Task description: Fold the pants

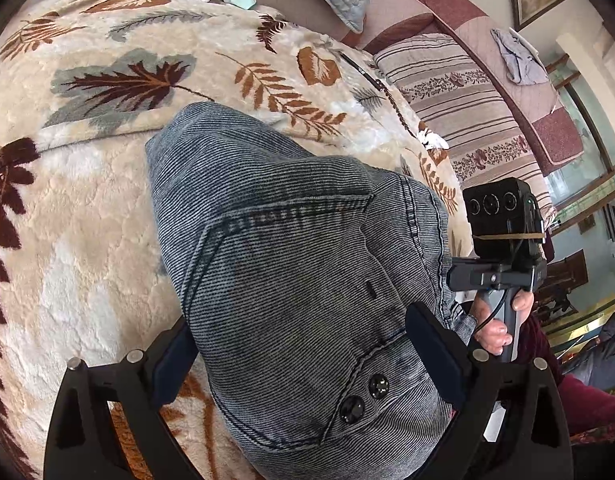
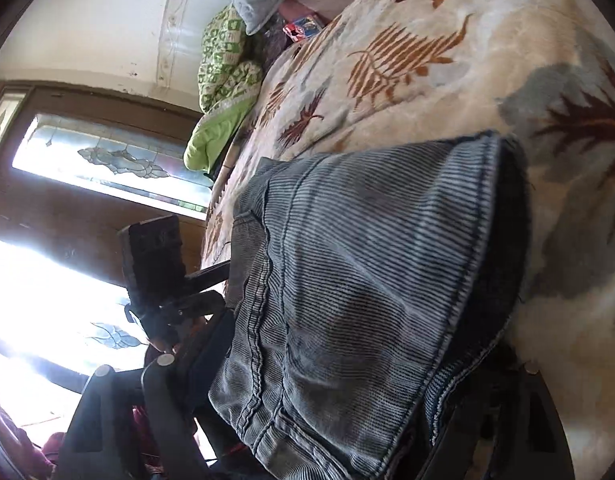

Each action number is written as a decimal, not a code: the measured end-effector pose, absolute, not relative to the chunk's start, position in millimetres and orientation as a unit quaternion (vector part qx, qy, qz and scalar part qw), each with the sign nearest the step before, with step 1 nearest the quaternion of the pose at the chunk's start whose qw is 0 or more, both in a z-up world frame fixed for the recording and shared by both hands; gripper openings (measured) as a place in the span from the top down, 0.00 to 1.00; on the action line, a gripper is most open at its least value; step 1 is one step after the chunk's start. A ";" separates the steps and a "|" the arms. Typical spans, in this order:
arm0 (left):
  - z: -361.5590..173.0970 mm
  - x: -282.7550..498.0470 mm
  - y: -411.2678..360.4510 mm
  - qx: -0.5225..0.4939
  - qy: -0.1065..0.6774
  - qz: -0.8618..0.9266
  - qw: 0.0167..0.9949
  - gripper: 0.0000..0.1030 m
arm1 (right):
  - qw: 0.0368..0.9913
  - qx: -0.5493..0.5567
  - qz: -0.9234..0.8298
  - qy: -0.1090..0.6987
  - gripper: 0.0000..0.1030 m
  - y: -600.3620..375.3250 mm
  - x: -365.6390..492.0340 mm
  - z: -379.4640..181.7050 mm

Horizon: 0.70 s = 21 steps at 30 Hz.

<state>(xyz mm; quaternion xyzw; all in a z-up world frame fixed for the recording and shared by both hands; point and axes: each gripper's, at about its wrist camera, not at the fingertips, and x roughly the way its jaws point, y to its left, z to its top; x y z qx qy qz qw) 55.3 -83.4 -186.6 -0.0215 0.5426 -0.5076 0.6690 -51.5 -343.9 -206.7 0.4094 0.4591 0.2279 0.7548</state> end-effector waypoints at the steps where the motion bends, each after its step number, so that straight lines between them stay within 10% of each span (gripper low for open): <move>1: -185.3 54.4 -83.3 -0.021 0.539 -0.510 0.670 0.05 | 0.762 0.398 0.226 0.458 0.17 -337.3 -50.4 -203.6; 9: -171.0 43.8 -77.3 -0.012 0.498 -0.526 0.689 0.13 | 0.803 0.368 0.219 0.414 0.53 -316.2 -53.7 -177.6; 17: -154.7 39.3 -65.4 -0.020 0.475 -0.514 0.714 0.57 | 0.828 0.346 0.227 0.379 0.57 -306.2 -56.9 -153.8; 21: -136.5 39.4 -59.7 -0.026 0.451 -0.505 0.735 0.59 | 0.828 0.356 0.234 0.364 0.58 -305.1 -49.0 -140.4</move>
